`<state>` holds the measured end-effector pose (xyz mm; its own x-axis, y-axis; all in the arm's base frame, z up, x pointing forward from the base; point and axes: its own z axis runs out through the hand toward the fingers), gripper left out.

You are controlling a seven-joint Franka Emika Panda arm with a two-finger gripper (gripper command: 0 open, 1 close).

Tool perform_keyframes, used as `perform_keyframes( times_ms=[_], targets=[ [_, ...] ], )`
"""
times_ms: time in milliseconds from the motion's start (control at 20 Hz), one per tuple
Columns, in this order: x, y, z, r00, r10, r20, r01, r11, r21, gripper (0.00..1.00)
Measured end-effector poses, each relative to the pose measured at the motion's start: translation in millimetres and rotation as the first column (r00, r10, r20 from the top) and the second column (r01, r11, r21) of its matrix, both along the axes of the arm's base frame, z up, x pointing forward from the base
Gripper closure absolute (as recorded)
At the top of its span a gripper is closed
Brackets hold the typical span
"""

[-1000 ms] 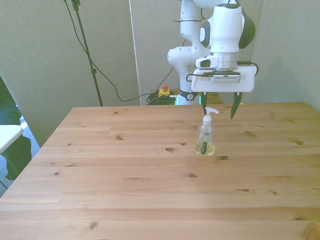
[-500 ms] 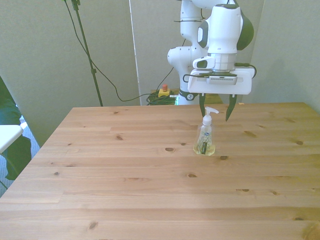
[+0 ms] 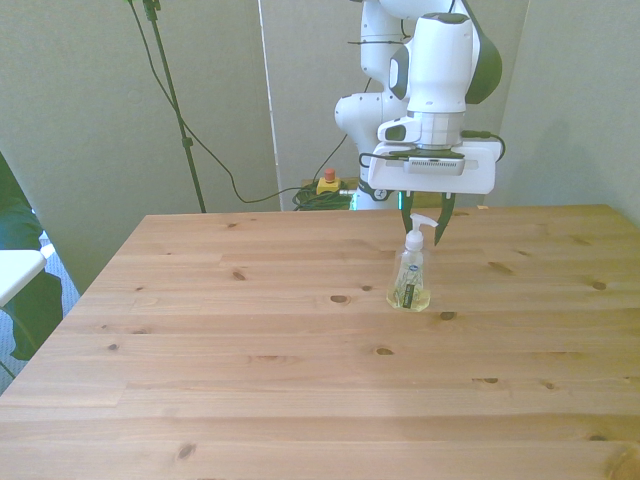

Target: Knock down the sanitizer

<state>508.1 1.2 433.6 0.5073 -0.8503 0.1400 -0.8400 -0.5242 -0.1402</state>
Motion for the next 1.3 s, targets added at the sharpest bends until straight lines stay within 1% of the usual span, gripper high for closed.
perform_keyframes(
  times_ms=[350,550,800,1100,1300],
  targets=[
    [4.0,-9.5,-7.5,1.0,-0.018,0.0,0.018,1.0,0.004,1.0],
    [18.2,-15.0,-4.0,0.999,-0.039,0.013,0.038,0.999,0.004,1.0],
    [56.3,-24.9,4.2,0.996,-0.08,0.045,0.08,0.997,0.009,1.0],
    [120.8,-30.9,5.5,0.987,-0.135,0.086,0.134,0.991,0.018,1.0],
    [148.9,-43.6,4.2,0.979,-0.17,0.111,0.169,0.985,0.015,1.0]
  ],
)
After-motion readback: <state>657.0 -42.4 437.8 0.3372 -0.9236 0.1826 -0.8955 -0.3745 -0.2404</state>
